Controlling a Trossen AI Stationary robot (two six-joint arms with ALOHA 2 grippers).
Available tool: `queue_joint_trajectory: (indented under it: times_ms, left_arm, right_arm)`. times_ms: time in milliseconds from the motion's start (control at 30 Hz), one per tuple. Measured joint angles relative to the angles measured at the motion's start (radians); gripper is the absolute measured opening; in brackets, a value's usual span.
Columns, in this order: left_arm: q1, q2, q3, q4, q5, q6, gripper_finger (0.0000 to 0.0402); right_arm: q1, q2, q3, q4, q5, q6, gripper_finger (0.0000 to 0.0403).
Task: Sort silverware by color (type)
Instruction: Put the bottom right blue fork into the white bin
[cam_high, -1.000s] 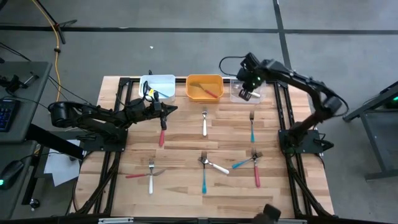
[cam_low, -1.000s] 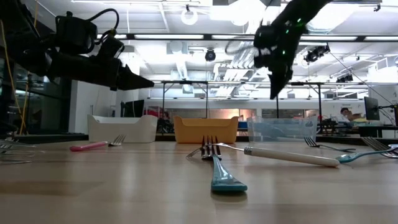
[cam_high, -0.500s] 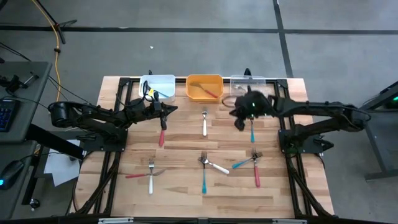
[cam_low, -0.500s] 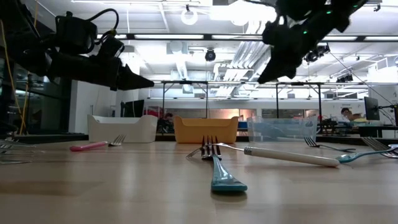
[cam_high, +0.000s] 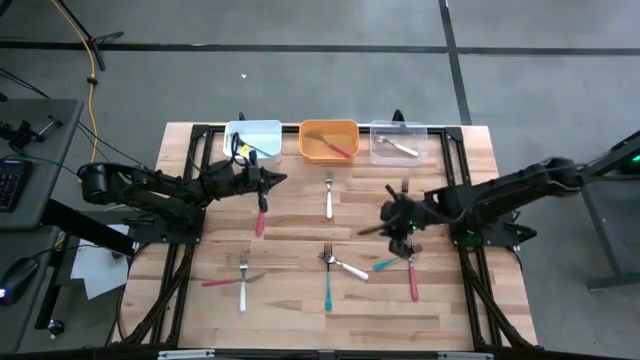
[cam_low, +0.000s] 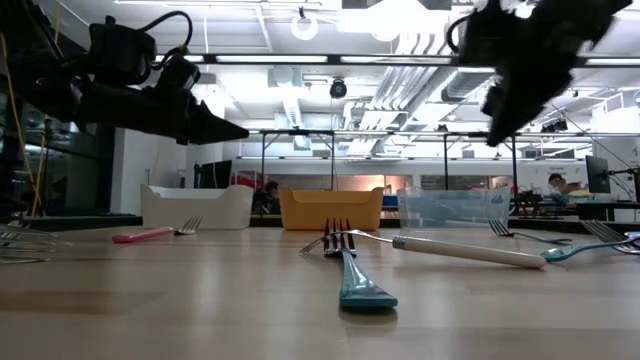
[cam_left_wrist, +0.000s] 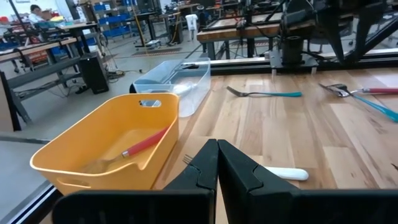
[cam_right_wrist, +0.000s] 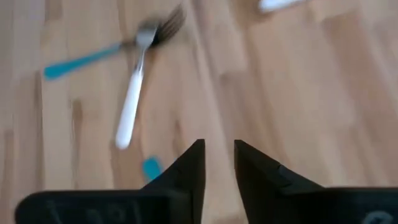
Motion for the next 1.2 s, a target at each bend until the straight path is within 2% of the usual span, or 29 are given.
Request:
queue_joint_trajectory:
  times_ms: [233,667,1033,1200]
  left_arm:
    - [-0.002,0.0,0.001,0.007,0.0,0.009,0.0001]
    - [-0.002,0.0,0.001,0.014,0.0,0.008,0.0001]
    - [-0.002,0.0,0.001,0.013,0.0,0.007,0.0001]
    - [-0.002,0.0,0.001,0.013,0.0,0.007,0.0001]
  right_arm:
    - [0.097,0.06,0.008,-0.095,-0.057,0.056,0.012]
    - [0.132,0.276,0.007,-0.136,-0.2,0.004,0.0124]
    - [0.132,0.389,0.012,-0.142,-0.165,-0.085,0.0121]
    - [0.131,0.406,0.012,-0.142,-0.164,-0.121,0.0087]
